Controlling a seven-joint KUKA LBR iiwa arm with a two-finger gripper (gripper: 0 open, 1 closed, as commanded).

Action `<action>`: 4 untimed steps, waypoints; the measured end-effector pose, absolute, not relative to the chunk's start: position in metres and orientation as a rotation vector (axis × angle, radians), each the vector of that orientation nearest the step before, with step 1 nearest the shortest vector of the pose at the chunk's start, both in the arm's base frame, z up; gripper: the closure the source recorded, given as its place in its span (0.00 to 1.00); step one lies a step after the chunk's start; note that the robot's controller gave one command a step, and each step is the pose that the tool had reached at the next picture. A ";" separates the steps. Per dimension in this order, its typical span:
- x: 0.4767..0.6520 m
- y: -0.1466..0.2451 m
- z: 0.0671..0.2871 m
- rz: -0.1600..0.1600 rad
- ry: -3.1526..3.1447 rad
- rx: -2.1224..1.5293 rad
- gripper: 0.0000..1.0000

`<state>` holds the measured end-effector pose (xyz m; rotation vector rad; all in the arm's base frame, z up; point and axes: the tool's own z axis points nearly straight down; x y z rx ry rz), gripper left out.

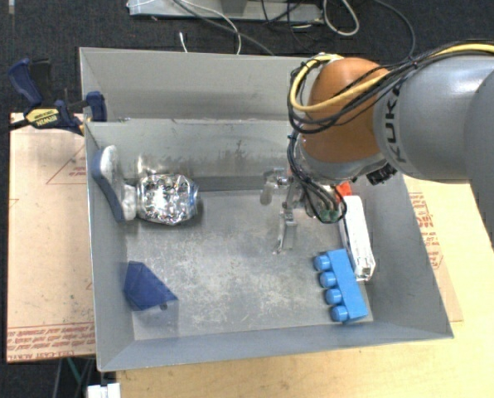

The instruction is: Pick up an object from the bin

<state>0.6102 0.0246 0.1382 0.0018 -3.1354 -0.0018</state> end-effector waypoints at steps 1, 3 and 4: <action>0.612 0.024 0.143 -0.002 -3.143 0.000 0.00; 0.641 -0.070 0.127 -0.007 -3.148 0.193 0.00; 0.652 -0.127 0.101 -0.014 -3.090 0.543 0.00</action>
Offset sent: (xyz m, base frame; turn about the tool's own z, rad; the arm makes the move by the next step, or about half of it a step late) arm 0.0449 -0.0846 -0.0682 -0.1207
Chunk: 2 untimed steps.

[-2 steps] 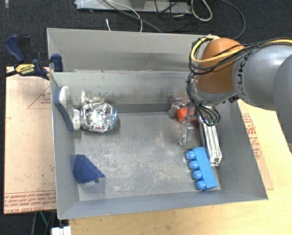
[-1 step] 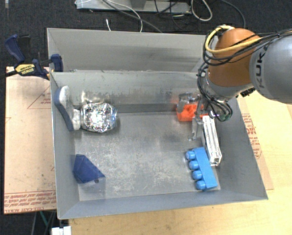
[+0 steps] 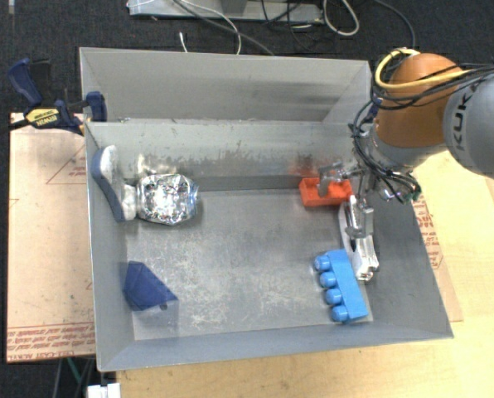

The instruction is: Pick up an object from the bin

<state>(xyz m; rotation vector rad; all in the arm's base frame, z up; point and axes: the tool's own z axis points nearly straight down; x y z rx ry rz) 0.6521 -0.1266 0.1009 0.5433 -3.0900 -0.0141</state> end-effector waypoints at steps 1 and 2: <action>0.654 -0.045 0.071 -0.013 -3.153 -0.182 0.00; 0.653 -0.039 0.074 -0.011 -3.134 0.355 1.00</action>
Offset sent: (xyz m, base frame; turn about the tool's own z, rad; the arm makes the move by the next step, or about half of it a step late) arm -0.0028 0.0871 -0.0309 0.1188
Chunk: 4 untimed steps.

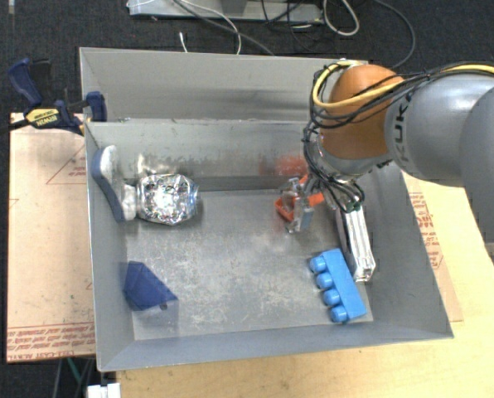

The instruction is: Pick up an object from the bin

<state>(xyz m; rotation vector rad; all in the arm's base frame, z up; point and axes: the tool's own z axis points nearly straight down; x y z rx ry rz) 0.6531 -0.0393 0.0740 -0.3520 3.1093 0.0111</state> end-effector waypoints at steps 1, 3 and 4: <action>0.653 -0.039 0.074 0.011 3.110 -0.352 1.00; 0.651 -0.038 0.134 0.014 3.116 -0.354 1.00; 0.651 -0.038 0.168 0.014 3.115 -0.353 1.00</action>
Offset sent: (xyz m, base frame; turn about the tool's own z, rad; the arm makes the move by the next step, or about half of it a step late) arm -0.0003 0.0000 0.0845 0.0001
